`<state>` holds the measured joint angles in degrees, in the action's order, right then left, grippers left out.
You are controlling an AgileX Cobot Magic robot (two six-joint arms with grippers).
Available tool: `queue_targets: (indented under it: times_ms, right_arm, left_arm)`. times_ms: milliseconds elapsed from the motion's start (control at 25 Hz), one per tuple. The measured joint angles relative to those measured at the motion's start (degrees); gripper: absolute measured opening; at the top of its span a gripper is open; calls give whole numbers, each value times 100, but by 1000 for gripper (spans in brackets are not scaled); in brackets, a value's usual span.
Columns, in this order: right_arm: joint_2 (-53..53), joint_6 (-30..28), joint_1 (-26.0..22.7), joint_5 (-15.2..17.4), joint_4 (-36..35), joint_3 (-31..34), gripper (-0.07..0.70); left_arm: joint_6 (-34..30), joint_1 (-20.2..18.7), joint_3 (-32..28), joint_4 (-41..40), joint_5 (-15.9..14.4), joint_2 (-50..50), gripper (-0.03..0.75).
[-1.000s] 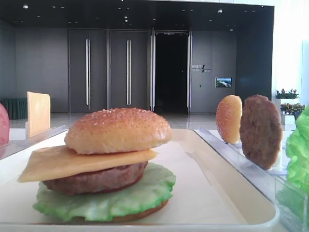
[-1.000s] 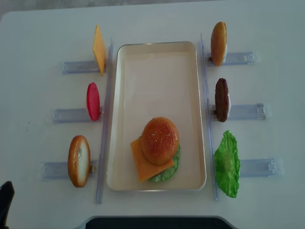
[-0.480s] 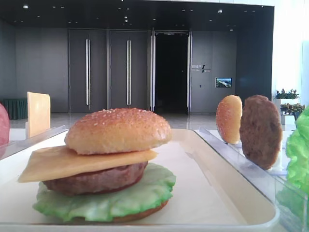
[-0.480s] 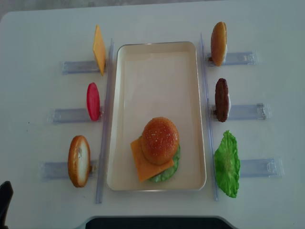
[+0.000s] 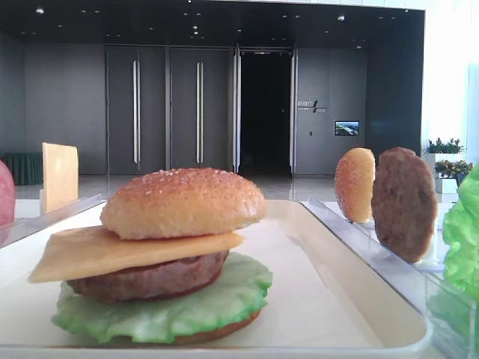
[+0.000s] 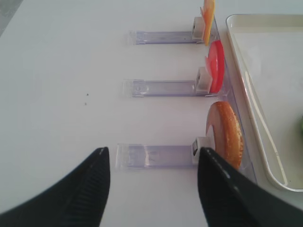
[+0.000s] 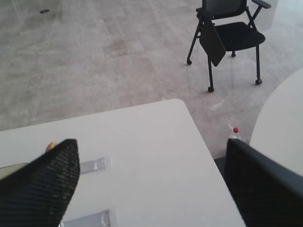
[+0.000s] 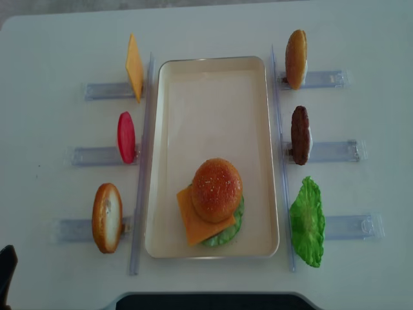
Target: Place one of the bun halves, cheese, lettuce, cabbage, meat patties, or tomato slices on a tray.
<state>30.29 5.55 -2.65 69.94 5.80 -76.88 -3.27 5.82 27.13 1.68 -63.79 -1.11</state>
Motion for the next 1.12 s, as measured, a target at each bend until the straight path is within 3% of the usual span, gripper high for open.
queue_targets:
  times_ms: [280, 920, 1120]
  right_arm:
    - [-786, 0, 0, 0, -44, 259, 590]
    - [-2987, 413, -18, 28, 20, 2282, 590]
    - [-3081, 416, -18, 40, 85, 2678, 590]
  left_arm:
    - [6, 0, 0, 0, 0, 0, 450]
    - [6, 0, 0, 0, 0, 0, 450]
    - [8, 0, 0, 0, 0, 0, 450]
